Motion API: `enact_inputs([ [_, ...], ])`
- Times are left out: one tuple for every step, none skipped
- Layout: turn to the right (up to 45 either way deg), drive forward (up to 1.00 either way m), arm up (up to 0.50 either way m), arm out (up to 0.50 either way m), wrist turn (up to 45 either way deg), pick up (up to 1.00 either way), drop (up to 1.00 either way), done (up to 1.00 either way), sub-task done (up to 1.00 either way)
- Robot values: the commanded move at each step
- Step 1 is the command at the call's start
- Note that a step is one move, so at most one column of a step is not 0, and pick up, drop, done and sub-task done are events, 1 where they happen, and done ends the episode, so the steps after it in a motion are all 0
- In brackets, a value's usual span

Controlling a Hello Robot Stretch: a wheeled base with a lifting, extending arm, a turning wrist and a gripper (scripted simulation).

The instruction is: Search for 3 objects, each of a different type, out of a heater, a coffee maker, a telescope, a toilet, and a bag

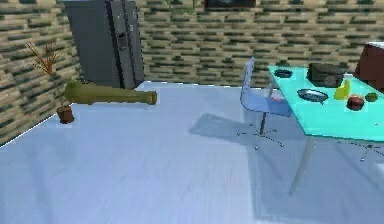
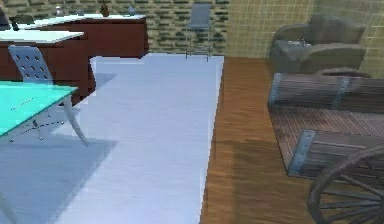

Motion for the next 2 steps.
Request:
enact_inputs([
  [-3.0, 0.0, 0.0, 0.0, 0.0, 0.0, 0.0, 0.0, 0.0],
  [12.0, 0.0, 0.0, 0.0, 0.0, 0.0, 0.0, 0.0, 0.0],
])
